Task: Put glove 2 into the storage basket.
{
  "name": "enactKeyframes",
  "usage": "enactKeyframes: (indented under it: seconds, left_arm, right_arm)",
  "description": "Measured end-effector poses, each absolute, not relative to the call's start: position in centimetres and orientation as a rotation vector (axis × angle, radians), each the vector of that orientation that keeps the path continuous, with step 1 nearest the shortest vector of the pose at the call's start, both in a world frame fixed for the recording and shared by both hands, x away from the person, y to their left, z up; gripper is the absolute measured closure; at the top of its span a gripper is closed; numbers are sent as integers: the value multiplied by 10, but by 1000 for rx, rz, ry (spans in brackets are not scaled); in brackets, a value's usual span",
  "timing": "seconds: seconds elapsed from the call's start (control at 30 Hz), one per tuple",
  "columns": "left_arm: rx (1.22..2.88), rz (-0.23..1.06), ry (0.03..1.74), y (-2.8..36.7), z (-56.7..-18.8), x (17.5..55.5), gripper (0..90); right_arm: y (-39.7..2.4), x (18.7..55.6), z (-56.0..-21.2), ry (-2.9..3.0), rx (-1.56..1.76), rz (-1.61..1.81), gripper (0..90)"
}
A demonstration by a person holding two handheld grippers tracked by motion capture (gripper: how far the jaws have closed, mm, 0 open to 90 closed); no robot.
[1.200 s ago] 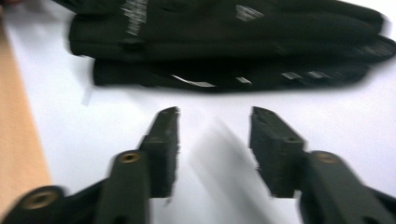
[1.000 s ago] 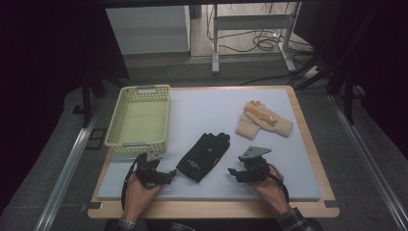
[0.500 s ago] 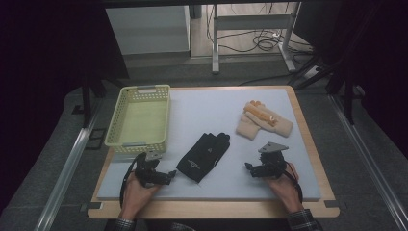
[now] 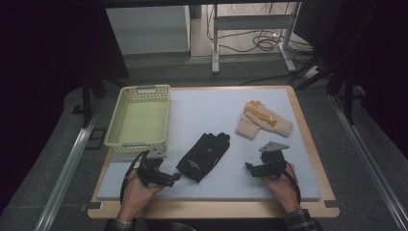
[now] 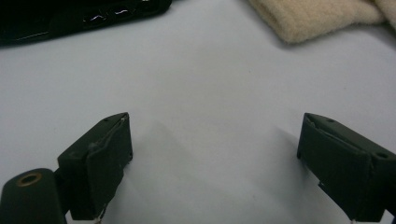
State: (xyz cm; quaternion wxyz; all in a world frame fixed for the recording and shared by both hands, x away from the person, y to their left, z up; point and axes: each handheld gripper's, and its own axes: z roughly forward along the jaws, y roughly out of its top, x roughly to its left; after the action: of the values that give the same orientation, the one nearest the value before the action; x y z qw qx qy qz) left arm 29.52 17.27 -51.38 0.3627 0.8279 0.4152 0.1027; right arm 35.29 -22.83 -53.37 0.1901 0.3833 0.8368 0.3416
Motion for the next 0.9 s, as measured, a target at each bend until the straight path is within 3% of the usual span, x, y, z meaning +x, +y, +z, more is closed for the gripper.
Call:
enactKeyframes:
  seconds: [0.67,0.9]
  left_arm:
    - [2230,247,991,86,-505,356,0]
    - [2289,275,976,64,-519,354,0]
  right_arm:
    - [-228,353,-534,2350,1076,961,99]
    - [-228,353,-534,2351,1076,962,99]
